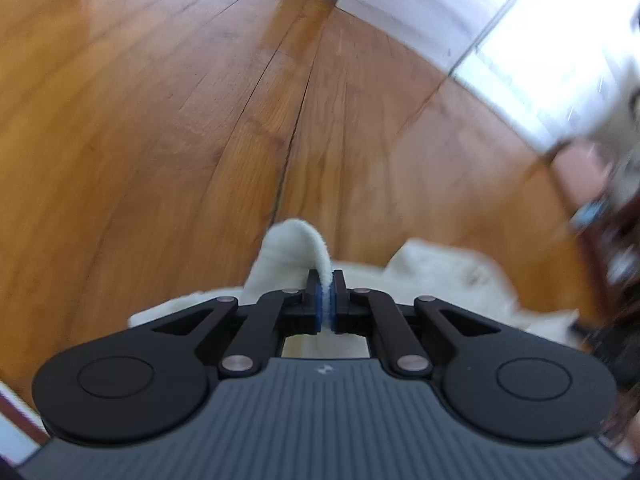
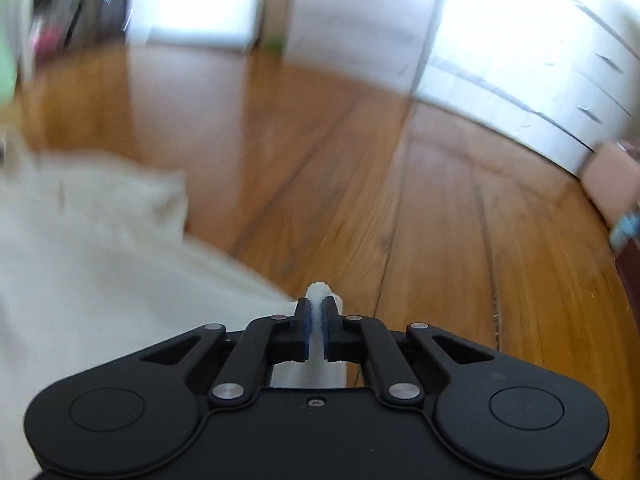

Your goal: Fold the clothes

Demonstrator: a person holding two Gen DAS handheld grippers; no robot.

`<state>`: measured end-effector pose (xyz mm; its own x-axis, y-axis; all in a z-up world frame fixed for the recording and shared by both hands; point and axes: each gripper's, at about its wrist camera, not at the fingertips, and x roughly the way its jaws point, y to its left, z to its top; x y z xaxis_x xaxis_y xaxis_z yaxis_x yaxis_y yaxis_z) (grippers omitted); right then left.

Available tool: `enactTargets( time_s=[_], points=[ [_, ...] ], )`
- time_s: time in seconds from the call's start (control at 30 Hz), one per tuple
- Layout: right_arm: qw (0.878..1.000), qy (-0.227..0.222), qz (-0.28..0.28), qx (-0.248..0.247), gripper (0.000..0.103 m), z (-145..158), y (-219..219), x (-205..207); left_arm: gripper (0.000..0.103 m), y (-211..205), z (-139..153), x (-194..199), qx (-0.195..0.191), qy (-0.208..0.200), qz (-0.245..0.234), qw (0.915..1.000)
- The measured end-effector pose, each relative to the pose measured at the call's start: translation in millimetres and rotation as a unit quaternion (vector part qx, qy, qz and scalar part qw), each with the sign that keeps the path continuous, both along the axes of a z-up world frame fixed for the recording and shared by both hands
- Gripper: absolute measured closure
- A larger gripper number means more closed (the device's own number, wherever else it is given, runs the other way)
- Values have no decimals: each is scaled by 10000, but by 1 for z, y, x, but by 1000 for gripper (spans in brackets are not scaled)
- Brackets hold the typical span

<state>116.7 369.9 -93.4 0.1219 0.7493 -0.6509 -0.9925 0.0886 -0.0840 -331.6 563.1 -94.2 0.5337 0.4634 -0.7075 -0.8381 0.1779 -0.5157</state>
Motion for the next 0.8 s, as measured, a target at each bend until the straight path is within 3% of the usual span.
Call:
enactTargets(
  time_s=[0.07, 0.1, 0.23, 0.33, 0.47, 0.6, 0.7, 0.77, 0.8],
  points=[
    [9983, 407, -310, 266, 97, 9, -10, 18, 100, 18, -7, -8, -305, -380, 21, 9988],
    [9970, 544, -459, 302, 97, 10, -12, 26, 100, 25, -13, -7, -407, -344, 23, 9986],
    [9879, 1119, -1065, -144, 97, -12, -5, 55, 99, 32, -39, 4, -627, 295, 146, 9975],
    [9833, 1199, -1343, -255, 97, -20, 1, 56, 99, 20, -44, 7, -472, 527, 194, 9973],
    [9854, 1076, -1318, -49, 97, -14, -1, 51, 99, 4, -21, -6, 24, 188, 245, 9995],
    [9872, 957, -1266, 185, 98, -6, -4, 48, 99, -2, -12, -1, 280, 556, 218, 9978],
    [9880, 866, -1226, 361, 98, 0, -7, 45, 89, -8, -15, 5, 359, 746, 154, 9964],
    [9895, 613, -1310, 18, 98, -15, 5, 42, 64, -23, -13, 2, 478, 942, 158, 9943],
    [9896, 473, -1345, -184, 98, -25, 11, 39, 58, -33, -9, -2, 601, 1041, 155, 9926]
  ],
)
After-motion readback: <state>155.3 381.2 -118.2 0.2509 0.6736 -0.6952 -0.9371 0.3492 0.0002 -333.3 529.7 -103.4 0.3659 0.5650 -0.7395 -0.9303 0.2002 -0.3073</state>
